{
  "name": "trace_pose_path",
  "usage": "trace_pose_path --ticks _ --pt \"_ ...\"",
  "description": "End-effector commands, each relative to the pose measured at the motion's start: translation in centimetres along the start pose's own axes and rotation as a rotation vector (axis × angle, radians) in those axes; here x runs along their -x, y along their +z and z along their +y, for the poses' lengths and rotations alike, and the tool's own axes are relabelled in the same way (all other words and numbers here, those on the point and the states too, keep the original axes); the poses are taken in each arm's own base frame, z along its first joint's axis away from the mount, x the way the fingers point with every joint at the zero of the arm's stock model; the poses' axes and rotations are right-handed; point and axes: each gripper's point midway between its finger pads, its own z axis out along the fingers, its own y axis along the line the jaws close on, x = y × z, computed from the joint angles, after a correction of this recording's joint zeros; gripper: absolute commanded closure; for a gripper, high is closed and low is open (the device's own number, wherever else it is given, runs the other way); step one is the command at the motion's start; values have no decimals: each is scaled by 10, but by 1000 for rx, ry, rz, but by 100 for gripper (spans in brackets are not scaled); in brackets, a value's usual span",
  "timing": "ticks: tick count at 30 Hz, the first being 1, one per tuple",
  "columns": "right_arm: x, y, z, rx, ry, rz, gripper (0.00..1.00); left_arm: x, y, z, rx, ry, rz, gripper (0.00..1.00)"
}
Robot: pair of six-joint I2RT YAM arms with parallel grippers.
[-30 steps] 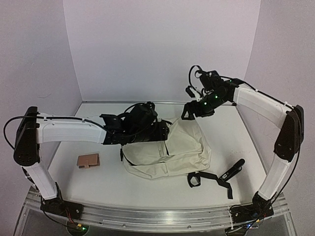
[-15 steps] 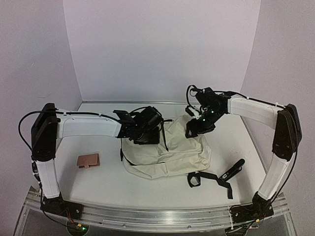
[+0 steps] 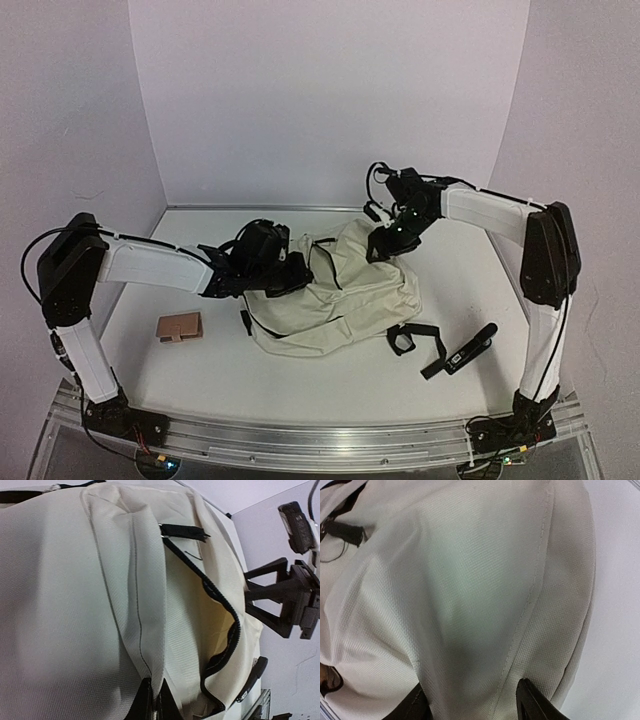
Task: Pack the student bag
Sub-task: Adjust the student bag at the center of the board.
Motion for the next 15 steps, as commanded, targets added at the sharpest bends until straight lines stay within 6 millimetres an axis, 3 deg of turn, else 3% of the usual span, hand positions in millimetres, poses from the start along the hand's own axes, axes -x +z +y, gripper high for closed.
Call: trace_pose_path --ticks 1,6,11,15 --pt "38 -10 -9 -17 3 -102 39 -29 14 -10 -114 -56 102 100" --pt "45 -54 38 88 -23 -178 32 -31 17 -8 -116 -77 104 100" --pt "40 -65 78 47 -134 -196 23 -34 23 -4 -107 -98 116 97" --pt "36 -71 73 -7 -155 -196 20 -34 18 15 -16 -125 99 79"
